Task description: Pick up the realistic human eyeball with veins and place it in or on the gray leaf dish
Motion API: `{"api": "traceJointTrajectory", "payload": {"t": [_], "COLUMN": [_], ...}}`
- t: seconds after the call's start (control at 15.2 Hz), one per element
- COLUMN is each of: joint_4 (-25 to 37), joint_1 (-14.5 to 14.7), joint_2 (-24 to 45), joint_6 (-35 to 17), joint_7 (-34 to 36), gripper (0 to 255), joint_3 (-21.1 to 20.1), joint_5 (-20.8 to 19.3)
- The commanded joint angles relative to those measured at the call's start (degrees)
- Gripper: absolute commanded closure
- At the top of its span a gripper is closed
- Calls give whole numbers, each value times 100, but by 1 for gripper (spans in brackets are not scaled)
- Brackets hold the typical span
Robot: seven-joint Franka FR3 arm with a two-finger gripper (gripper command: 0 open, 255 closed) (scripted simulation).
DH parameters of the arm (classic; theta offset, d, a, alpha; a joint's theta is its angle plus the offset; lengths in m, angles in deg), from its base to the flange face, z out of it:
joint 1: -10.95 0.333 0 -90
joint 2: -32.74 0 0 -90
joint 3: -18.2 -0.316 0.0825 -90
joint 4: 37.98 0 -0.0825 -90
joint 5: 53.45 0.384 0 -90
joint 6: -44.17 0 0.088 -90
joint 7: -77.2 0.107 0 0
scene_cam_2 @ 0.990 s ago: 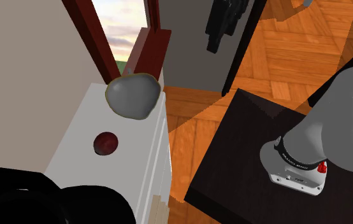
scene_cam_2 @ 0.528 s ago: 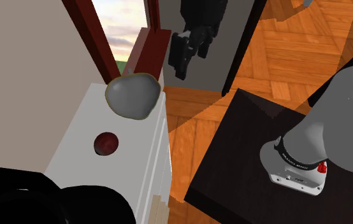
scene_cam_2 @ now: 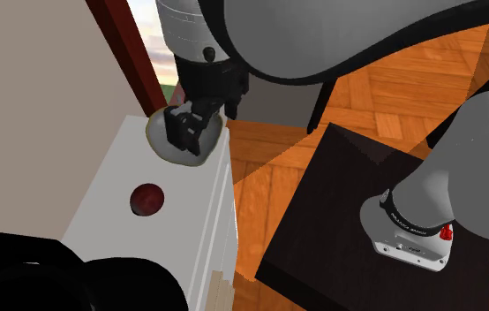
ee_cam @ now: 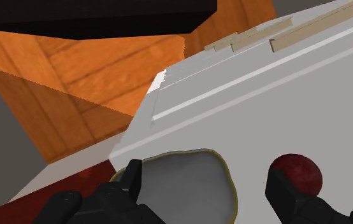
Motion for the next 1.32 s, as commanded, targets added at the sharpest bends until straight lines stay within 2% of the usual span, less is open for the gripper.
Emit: {"api": "traceJointTrajectory", "payload": {"t": [0.0,0.33,0.66,1.25], "joint_4": [135,759,1594,1374], "joint_1": [15,6,111,155], "joint_2": [311,1363,2565,2945], "joint_6": [-196,-591,-763,-1302], "joint_7": [327,1250,2298,2504], "gripper": [0,0,0,0], "joint_3": [-240,-818,-1218,-1197], "joint_5": [-75,-548,-1364,-1629]}}
